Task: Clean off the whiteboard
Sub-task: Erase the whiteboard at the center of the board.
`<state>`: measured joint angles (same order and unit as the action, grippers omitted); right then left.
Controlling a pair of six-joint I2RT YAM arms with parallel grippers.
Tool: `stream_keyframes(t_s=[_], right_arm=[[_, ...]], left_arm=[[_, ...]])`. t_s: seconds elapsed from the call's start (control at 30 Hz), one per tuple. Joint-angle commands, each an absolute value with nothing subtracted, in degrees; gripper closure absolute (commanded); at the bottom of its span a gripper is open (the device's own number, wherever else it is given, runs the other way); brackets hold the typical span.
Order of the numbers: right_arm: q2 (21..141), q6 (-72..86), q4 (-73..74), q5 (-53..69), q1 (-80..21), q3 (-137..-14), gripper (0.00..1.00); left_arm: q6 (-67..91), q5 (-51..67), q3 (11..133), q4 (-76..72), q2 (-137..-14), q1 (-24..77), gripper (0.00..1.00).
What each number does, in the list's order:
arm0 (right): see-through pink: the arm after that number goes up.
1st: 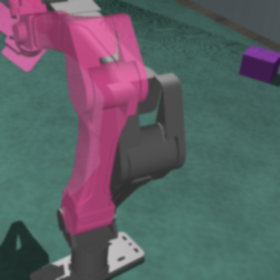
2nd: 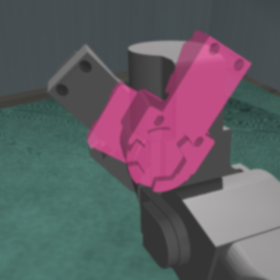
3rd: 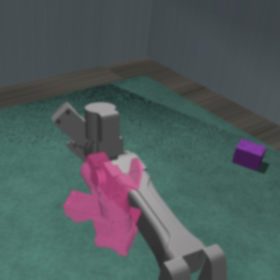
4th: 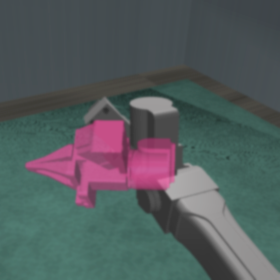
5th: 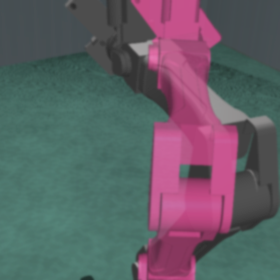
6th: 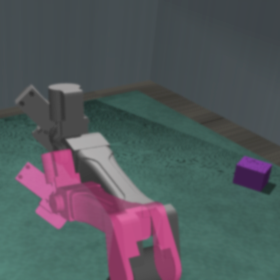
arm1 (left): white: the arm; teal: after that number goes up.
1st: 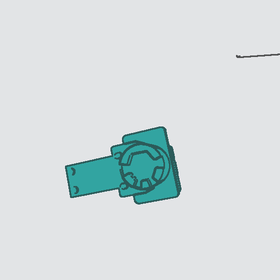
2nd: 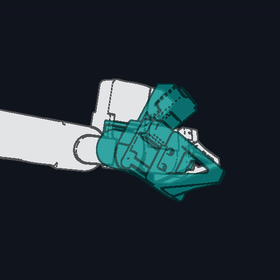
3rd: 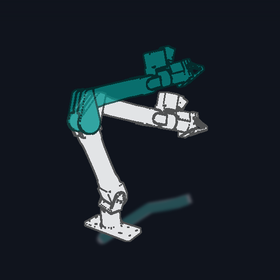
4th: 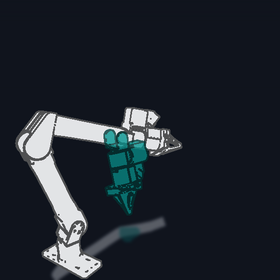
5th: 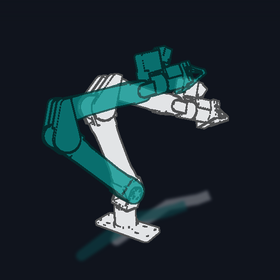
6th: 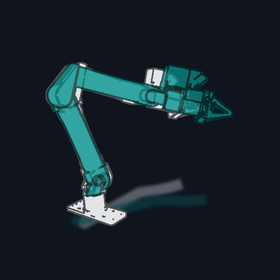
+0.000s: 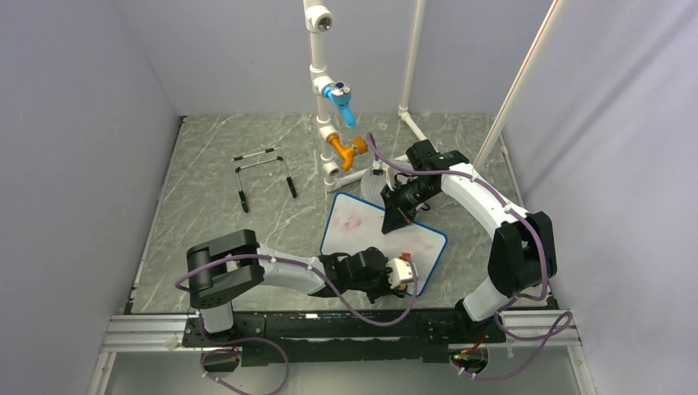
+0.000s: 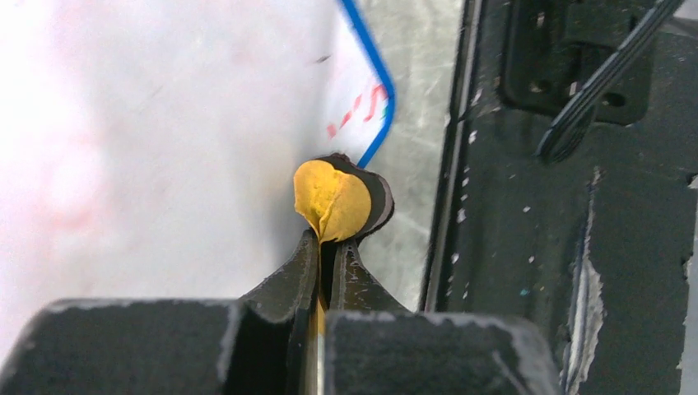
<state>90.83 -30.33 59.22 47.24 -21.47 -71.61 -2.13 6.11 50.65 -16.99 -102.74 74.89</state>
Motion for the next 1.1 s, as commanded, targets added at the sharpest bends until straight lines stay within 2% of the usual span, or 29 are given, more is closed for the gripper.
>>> stream_keyframes(t_s=[0.0,0.43,0.87,1.07], right_arm=[[89.77,-33.48,56.43,50.94,-21.77,-71.65,1.00],[89.82,-33.73,56.70,51.14,-21.71,-71.69,1.00],[89.67,-33.57,56.44,51.06,-21.69,-71.72,1.00],[89.65,-33.49,56.35,51.15,-21.65,-71.67,1.00]], left_arm=[[4.32,-4.01,44.35,-14.60,-99.29,69.33,1.00],[12.92,-8.25,28.76,-21.35,-83.12,60.23,1.00],[18.19,-9.72,21.58,-24.14,-72.73,55.25,1.00],[17.89,-6.73,24.08,-25.12,-71.39,55.17,1.00]])
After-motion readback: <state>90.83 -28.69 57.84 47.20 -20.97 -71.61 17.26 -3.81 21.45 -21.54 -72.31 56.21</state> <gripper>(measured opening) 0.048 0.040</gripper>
